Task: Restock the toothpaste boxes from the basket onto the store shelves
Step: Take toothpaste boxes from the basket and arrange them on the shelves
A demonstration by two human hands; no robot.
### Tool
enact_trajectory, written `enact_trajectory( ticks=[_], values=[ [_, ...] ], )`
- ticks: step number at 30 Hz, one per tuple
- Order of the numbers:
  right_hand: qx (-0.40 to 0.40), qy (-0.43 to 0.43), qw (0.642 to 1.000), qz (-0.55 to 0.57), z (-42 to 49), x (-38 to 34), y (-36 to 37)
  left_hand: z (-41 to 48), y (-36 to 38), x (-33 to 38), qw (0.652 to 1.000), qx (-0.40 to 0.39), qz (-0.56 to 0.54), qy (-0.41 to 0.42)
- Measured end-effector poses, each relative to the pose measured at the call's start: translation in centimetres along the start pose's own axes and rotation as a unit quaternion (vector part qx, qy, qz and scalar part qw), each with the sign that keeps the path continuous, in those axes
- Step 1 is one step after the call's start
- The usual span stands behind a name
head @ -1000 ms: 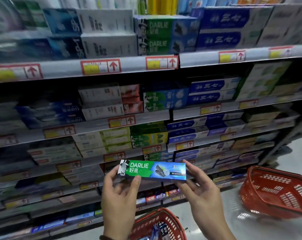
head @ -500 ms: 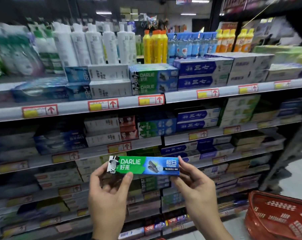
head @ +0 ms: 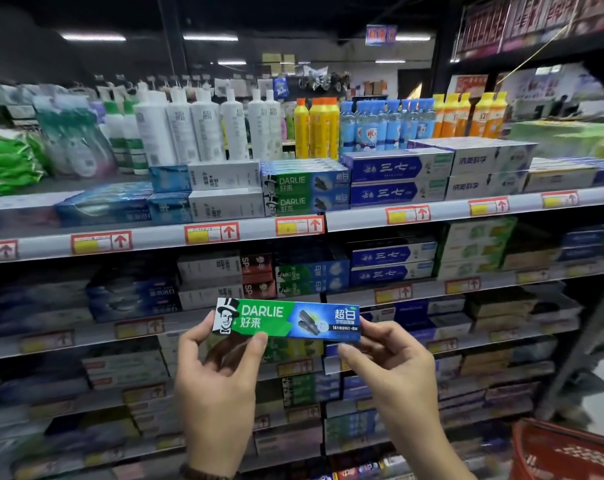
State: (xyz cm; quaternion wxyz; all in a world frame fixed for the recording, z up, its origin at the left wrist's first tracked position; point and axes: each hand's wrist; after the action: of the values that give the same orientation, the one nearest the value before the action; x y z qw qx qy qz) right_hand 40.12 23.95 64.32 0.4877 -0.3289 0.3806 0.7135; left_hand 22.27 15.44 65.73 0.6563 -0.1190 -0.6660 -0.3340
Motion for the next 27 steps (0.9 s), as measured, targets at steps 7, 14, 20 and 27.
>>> enact_trajectory(
  ticks=[7,14,20,27],
  values=[
    [0.033,-0.038,0.999,0.004,1.9,-1.0,1.7,2.6,0.1,0.8,1.000,0.002,-0.010,0.009],
    [0.065,-0.062,0.996,-0.019,5.5,-1.8,3.9,6.9,0.2,2.7,0.999,-0.011,0.003,0.033],
    [0.081,-0.080,0.993,-0.029,7.9,-2.5,5.1,9.8,0.6,4.0,0.996,-0.016,0.045,0.077],
    [0.086,-0.094,0.991,-0.033,11.7,-2.7,5.4,12.8,2.9,5.1,0.993,-0.013,0.051,0.110]
  ],
)
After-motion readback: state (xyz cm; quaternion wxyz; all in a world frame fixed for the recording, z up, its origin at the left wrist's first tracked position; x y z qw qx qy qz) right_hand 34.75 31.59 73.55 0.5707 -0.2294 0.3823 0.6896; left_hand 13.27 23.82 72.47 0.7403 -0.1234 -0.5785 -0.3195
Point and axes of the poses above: each hand's wrist, its own z-axis towards the middle knuckle, its own y-axis out of the palm, x = y × z, and after that the axes turned 13 degrees about -y, right-handed
